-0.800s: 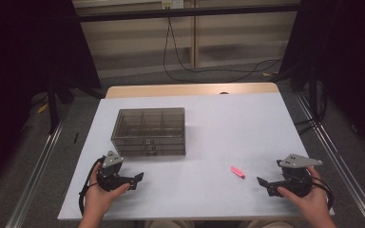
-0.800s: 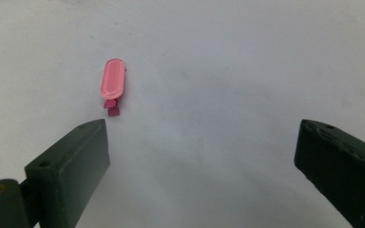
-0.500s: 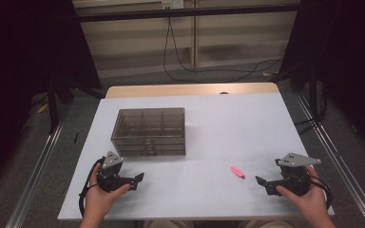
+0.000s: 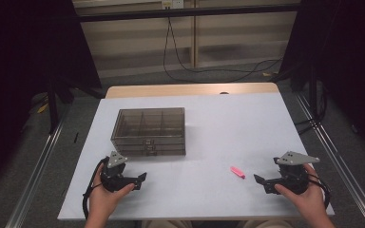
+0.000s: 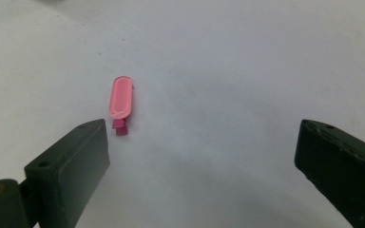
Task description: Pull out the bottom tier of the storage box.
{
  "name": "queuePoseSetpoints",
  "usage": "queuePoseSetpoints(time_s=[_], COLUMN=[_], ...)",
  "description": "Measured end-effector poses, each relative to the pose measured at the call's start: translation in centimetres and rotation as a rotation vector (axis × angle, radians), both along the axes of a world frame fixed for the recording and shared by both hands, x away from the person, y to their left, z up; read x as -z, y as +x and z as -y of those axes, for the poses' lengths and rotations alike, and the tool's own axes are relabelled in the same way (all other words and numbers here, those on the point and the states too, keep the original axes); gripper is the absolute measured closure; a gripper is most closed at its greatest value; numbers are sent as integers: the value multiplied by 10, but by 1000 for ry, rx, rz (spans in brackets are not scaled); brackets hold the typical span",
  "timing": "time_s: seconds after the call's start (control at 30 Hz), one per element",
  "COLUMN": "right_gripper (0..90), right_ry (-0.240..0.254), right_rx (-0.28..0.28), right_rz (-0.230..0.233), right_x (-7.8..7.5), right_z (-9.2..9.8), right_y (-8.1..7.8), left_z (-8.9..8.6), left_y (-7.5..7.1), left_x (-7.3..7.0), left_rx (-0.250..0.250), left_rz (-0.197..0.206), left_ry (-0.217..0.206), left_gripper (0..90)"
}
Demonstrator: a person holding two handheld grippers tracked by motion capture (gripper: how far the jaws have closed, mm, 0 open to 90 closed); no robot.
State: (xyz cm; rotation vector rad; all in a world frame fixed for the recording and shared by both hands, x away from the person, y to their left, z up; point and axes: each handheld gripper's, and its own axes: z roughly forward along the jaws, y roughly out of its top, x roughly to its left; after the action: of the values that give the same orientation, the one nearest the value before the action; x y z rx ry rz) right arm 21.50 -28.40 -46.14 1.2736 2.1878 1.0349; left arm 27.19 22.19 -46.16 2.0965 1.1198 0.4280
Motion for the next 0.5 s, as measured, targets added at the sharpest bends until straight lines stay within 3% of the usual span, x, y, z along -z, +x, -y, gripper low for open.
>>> queuePoseSetpoints(time_s=[0.07,0.2,0.27,0.5], right_gripper=[40,40,39,39], right_ry=[0,7,9,3], right_rx=[4,-3,-1,-4], right_rz=[3,3,-1,1], right_x=[0,-1,-1,0], right_z=[0,0,-1,-1], right_y=[0,1,1,1], left_z=[1,5,7,15], left_y=[-1,1,1,2], left_x=[0,-2,-3,-4], left_rx=[-17,-23,-59,-96], left_rz=[2,3,13,37], left_ry=[-11,18,11,22], left_gripper=[52,53,54,61])
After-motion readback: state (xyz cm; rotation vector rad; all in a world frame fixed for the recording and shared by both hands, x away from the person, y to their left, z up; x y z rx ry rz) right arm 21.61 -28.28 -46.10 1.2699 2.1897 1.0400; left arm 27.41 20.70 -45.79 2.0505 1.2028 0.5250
